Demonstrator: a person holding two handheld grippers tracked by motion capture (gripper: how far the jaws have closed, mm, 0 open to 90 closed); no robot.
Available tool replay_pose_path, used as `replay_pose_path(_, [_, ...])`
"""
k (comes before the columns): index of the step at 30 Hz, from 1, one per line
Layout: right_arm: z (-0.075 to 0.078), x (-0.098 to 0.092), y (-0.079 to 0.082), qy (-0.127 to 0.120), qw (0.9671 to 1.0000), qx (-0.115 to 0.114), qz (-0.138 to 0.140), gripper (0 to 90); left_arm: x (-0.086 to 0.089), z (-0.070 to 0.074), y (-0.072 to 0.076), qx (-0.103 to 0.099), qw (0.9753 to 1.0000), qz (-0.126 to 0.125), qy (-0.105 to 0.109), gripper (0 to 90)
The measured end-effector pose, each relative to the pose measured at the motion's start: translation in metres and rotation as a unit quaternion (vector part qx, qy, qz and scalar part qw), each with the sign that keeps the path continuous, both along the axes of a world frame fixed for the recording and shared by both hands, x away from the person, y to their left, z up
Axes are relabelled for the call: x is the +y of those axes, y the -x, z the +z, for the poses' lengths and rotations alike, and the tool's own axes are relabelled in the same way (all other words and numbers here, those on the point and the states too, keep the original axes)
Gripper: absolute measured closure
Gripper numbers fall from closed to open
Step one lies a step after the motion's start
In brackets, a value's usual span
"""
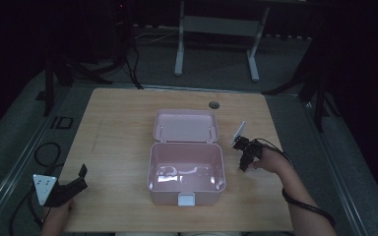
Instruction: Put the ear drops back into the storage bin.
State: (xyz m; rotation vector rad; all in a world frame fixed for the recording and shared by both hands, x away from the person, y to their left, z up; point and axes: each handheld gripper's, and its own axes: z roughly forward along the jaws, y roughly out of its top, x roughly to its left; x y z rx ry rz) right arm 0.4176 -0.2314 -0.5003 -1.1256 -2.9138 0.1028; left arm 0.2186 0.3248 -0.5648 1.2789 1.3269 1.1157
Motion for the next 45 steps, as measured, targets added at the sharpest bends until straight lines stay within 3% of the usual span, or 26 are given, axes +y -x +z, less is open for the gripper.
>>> replay_pose_path(6, [0.006,0.001,0.010,-0.007,0.9984,0.005,0.057,59.4,0.000,0.000,0.000,0.000,1.0000,0.000,-0.001,0.4])
replay_pose_path(10, [0.009,0.000,0.019,-0.010,0.9942,0.017,0.106,59.5,0.000,0.000,0.000,0.001,1.0000,0.001,-0.001,0.4])
replay_pose_path(14, [0.013,0.000,0.028,-0.013,0.9880,0.026,0.152,59.5,0.000,0.000,0.000,0.001,1.0000,0.001,-0.002,0.4])
replay_pose_path(18, [0.016,0.000,0.032,-0.015,0.9847,0.023,0.172,59.5,0.000,0.000,0.000,0.001,1.0000,0.001,-0.002,0.4])
replay_pose_path(19, [0.018,0.001,0.036,-0.005,0.9806,0.020,0.195,59.5,0.000,0.000,0.000,0.001,1.0000,0.001,-0.002,0.4])
replay_pose_path(21, [0.019,0.001,0.039,0.003,0.9781,0.014,0.207,59.6,0.000,0.000,0.000,0.001,1.0000,0.001,-0.002,0.4])
replay_pose_path(24, [0.023,0.002,0.046,0.006,0.9695,0.003,0.245,59.6,0.000,0.000,0.000,0.001,1.0000,0.001,-0.001,0.4])
replay_pose_path(25, [0.024,0.002,0.049,0.002,0.9654,0.001,0.261,59.5,0.000,0.000,0.000,0.001,1.0000,0.001,-0.001,0.4])
replay_pose_path(26, [0.025,0.002,0.054,-0.004,0.9588,0.002,0.284,59.5,0.000,0.000,0.000,0.001,1.0000,0.001,-0.001,0.4])
replay_pose_path(27, [0.026,0.003,0.056,-0.005,0.9557,-0.001,0.294,59.6,0.000,0.000,0.000,0.001,1.0000,0.001,-0.001,0.4])
replay_pose_path(28, [0.026,0.003,0.056,-0.005,0.9557,-0.001,0.294,59.6,0.000,0.000,0.000,0.001,1.0000,0.001,-0.001,0.4])
replay_pose_path(29, [0.026,0.004,0.062,-0.004,0.9472,0.001,0.321,59.5,0.000,0.000,0.000,0.001,1.0000,0.001,-0.001,0.4])
replay_pose_path(30, [0.026,0.004,0.062,-0.004,0.9472,0.001,0.321,59.5,0.000,0.000,0.000,0.001,1.0000,0.001,-0.001,0.4])
replay_pose_path(31, [0.025,0.005,0.067,0.005,0.9426,0.005,0.334,59.5,0.000,0.000,0.000,0.001,1.0000,0.002,-0.001,0.4])
replay_pose_path(32, [0.025,0.005,0.067,0.005,0.9426,0.005,0.334,59.5,0.000,0.000,0.000,0.001,1.0000,0.002,-0.001,0.4])
replay_pose_path(33, [0.025,0.005,0.071,0.015,0.9375,0.008,0.348,59.6,0.000,0.000,0.000,0.001,1.0000,0.002,-0.001,0.4])
replay_pose_path(39, [0.026,0.006,0.080,0.028,0.9274,0.005,0.373,59.6,0.000,0.000,0.000,0.002,1.0000,0.002,-0.002,0.4])
replay_pose_path(45, [0.031,0.008,0.084,0.028,0.9230,0.002,0.384,59.6,0.000,0.000,0.000,0.002,1.0000,0.002,-0.002,0.4])
